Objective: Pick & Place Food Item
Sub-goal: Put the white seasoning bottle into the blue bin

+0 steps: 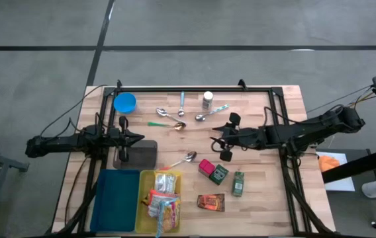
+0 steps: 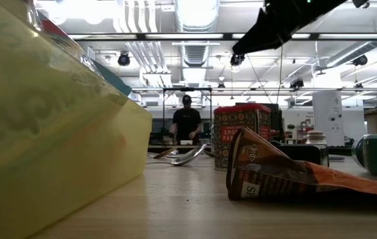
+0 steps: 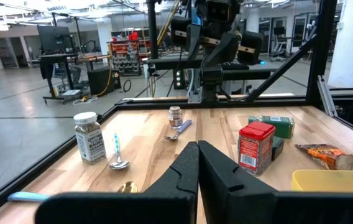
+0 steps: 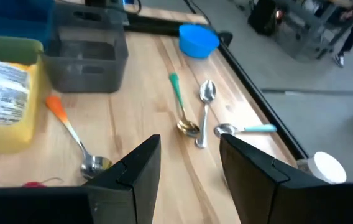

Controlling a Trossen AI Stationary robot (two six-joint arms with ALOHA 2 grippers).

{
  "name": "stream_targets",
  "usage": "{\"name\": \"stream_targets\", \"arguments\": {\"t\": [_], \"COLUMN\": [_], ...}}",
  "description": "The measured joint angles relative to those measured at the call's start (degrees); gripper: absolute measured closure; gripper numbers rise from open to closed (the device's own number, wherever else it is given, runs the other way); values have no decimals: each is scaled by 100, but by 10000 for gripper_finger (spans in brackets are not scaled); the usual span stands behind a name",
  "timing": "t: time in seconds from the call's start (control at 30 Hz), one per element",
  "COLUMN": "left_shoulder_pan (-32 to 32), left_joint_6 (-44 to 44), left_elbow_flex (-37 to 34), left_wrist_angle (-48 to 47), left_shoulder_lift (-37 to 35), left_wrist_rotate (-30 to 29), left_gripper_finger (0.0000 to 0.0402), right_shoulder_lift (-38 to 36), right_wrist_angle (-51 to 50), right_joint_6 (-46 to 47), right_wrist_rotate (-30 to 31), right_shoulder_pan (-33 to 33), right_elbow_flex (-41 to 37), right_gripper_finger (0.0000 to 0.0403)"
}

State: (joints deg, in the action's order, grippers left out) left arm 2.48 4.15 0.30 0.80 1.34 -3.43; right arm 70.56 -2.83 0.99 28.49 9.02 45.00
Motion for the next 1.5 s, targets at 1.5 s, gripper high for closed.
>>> {"name": "stream_targets", "arguments": {"t": [1.5], "left_shoulder_pan": [0], "left_joint_6": [0], "left_elbow_flex": [-1], "left_wrist_angle": [0], "left_shoulder_lift": [0], "left_wrist_rotate": [-1], "left_gripper_finger": [391], "right_shoulder_lift": [-2174], "right_wrist_angle": [2200], "right_joint_6": [-458], "right_wrist_rotate": [-886], "right_shoulder_pan": [-182], "right_elbow_flex": [-1813], "right_gripper_finger": [238]}}
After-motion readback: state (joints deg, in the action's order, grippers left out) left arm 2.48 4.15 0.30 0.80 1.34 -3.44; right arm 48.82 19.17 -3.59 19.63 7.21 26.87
